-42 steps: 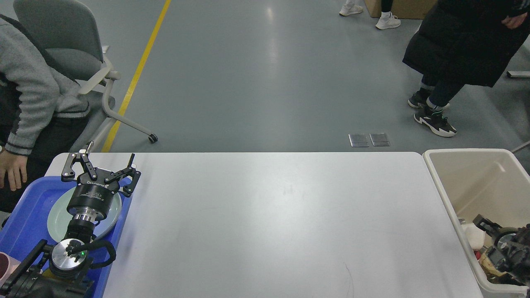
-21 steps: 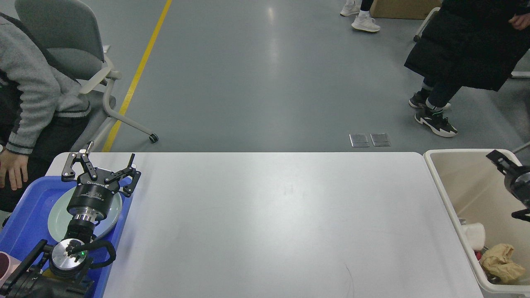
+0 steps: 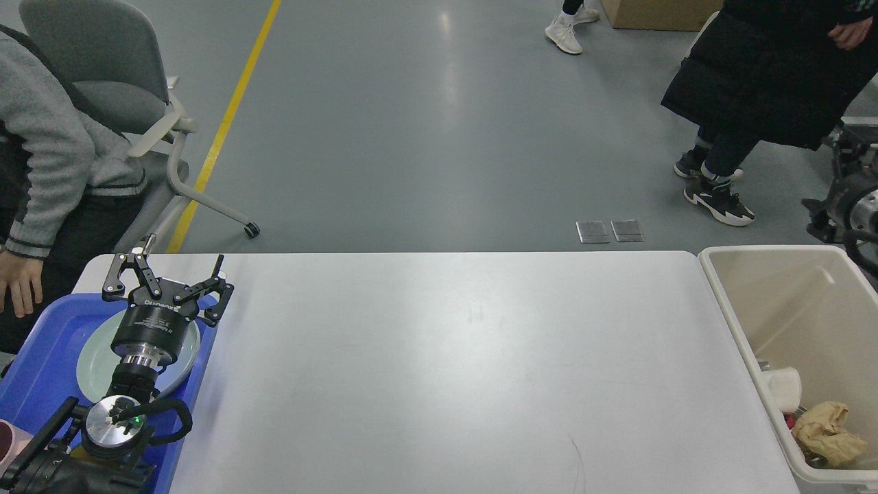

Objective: Tidy desktop

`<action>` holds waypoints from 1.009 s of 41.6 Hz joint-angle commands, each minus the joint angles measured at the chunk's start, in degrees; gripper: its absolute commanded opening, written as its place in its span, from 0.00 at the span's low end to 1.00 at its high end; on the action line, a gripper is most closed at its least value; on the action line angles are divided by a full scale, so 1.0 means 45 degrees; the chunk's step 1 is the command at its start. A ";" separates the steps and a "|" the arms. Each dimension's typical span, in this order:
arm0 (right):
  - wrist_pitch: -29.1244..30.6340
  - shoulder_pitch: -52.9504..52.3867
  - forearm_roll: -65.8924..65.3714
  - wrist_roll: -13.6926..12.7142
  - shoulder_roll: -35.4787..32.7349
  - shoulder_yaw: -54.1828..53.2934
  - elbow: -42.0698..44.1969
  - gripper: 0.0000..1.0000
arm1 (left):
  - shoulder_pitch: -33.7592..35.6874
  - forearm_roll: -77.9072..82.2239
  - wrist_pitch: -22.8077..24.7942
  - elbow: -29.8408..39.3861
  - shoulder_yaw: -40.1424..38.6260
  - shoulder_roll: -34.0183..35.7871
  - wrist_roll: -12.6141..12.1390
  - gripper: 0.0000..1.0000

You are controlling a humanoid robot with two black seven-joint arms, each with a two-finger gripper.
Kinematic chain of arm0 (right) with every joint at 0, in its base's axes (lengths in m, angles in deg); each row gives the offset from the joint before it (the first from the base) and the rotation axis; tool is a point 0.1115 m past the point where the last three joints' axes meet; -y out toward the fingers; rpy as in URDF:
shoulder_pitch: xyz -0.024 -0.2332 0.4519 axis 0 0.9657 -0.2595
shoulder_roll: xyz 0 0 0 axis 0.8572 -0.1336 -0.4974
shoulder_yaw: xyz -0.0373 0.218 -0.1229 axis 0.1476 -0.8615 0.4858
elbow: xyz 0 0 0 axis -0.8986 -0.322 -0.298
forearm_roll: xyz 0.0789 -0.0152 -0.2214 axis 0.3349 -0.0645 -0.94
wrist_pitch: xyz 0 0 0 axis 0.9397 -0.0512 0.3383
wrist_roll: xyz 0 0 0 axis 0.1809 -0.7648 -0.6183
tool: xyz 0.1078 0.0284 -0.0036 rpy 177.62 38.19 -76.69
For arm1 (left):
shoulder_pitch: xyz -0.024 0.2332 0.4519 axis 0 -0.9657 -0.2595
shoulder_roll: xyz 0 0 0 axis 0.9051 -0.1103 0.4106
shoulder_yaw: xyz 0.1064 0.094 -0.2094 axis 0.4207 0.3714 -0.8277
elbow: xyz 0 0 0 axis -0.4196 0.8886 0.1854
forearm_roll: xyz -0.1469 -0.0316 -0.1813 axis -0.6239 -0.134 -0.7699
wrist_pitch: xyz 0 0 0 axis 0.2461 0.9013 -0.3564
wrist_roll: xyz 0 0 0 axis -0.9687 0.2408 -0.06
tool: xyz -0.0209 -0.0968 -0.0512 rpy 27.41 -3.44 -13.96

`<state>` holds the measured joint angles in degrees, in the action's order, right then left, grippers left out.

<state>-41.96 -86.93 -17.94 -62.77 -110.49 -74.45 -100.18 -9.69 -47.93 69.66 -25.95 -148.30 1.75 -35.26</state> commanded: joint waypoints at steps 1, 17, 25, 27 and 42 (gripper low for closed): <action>0.0019 0.1001 -0.0012 0.0045 0.0108 -0.3536 -0.1460 1.00 | -0.0020 0.0000 0.0000 0.0000 -0.0002 0.0000 0.0002 0.96; 0.1659 0.6489 -0.4422 0.2055 0.3348 -1.1333 -0.4138 1.00 | -0.0020 0.0000 0.0000 0.0000 -0.0002 0.0000 0.0022 0.96; 0.1933 0.8425 -0.5793 0.4182 0.4658 -1.2216 -0.4334 1.00 | -0.0020 0.0000 0.0000 0.0000 -0.0002 0.0000 0.0022 0.96; 0.1914 0.8543 -0.5793 0.4613 0.4678 -1.1982 -0.4217 1.00 | -0.0020 0.0000 0.0000 0.0000 -0.0002 0.0000 0.0022 0.96; 0.1269 0.8621 -0.5637 0.4908 0.4874 -1.1746 -0.4275 1.00 | -0.0020 0.0000 0.0000 0.0000 -0.0002 0.0000 0.0022 0.96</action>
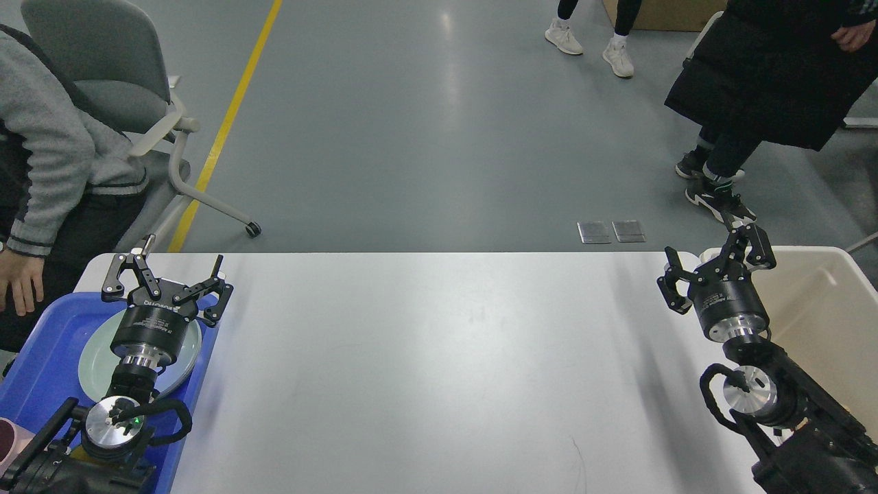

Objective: Tidy desktop

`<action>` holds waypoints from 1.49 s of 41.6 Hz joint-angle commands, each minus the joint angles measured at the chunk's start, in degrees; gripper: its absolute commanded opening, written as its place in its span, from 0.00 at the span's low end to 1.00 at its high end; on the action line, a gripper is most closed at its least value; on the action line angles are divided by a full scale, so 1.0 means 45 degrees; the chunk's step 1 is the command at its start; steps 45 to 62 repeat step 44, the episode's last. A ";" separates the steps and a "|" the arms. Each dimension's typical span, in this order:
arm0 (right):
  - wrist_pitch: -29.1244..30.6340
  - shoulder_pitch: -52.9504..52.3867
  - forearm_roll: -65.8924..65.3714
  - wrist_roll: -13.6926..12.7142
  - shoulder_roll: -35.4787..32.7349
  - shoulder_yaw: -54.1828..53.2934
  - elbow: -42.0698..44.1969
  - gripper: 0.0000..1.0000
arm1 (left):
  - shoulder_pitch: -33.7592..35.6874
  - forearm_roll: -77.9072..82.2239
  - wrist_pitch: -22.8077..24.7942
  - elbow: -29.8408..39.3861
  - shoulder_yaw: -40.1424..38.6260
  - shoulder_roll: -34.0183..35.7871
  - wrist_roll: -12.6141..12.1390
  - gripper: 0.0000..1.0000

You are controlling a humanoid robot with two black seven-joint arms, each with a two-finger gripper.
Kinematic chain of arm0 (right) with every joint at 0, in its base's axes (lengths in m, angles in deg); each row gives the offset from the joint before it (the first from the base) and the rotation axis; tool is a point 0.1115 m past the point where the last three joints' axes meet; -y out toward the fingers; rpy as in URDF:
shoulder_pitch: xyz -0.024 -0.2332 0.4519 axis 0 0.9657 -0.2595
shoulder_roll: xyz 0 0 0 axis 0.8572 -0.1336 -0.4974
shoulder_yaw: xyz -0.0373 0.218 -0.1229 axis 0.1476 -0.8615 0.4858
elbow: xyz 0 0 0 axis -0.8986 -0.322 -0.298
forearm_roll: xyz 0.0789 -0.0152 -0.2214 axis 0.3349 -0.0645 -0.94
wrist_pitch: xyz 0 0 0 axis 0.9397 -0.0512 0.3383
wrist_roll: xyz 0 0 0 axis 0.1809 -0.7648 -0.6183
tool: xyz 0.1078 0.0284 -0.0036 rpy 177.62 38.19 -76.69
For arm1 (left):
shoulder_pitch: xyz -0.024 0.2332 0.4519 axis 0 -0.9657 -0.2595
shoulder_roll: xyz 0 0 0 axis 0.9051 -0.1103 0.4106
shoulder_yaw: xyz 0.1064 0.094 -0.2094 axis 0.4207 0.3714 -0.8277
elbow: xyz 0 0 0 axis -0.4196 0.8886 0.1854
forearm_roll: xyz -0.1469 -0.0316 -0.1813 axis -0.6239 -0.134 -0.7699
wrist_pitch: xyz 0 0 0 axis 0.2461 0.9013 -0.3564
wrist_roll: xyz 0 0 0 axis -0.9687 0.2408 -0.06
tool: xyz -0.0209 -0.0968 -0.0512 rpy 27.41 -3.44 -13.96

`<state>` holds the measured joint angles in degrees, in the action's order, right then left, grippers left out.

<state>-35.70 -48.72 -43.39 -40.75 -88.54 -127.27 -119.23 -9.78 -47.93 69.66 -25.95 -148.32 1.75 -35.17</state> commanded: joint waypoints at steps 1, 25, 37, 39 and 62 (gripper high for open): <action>-0.0122 0.0130 0.0020 0.0013 -0.0003 -0.0026 -0.0081 1.00 | 0.0001 0.0000 0.0000 0.0000 0.0001 0.0000 0.0001 0.96; -0.0024 0.0052 0.0020 -0.0006 0.0036 0.0110 -0.0003 1.00 | 0.0001 0.0000 0.0000 0.0000 0.0001 0.0000 0.0001 0.96; 0.0054 -0.0085 0.0039 0.0013 0.0289 0.0110 -0.0159 1.00 | 0.0001 0.0000 0.0000 0.0000 0.0001 0.0000 0.0001 0.96; -0.0005 -0.0105 0.0020 0.0013 0.0309 0.0091 -0.0140 1.00 | 0.0001 0.0000 0.0000 0.0000 0.0001 0.0000 0.0001 0.96; -0.0005 -0.0085 0.0020 0.0013 0.0309 0.0129 -0.0159 1.00 | 0.0001 0.0000 0.0000 0.0000 0.0001 0.0000 0.0001 0.96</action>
